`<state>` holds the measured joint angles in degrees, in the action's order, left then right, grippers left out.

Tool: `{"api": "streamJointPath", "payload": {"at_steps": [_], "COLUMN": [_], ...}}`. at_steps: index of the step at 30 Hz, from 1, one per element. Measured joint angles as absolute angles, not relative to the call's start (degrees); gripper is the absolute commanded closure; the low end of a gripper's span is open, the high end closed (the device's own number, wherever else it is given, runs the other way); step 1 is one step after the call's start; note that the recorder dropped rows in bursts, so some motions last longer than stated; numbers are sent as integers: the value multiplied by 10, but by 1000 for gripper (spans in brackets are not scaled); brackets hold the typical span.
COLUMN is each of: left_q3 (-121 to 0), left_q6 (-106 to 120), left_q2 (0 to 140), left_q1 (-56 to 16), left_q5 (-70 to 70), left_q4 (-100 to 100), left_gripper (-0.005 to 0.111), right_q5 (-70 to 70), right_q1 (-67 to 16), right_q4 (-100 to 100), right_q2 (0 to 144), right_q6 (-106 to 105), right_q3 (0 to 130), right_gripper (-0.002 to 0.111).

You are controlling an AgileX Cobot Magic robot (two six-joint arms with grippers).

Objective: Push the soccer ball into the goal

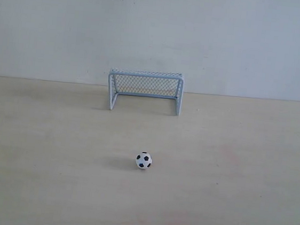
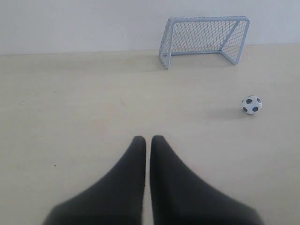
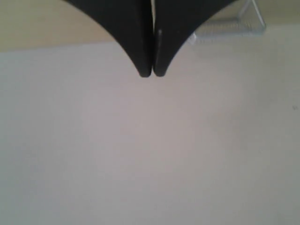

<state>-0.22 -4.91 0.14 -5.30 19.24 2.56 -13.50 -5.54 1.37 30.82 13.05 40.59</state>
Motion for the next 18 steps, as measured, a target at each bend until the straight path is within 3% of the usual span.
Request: {"api": "streamJointPath", "payload": {"at_steps": [8,18], "left_q3": [-2,-2], "left_q6": [-49,-49], "left_q2": [1,1], "left_q1": [-53,-53], "left_q5": [192,192], "left_q4": [26,26], "left_gripper": [102,102], "right_q5": [-385,-599], "right_q1": [-55,-55], "right_q4": [-124,-327], "right_q2": [549,783], "right_q6": [-42,-298], "right_q3": [539,671], "right_gripper": [109,109]}}
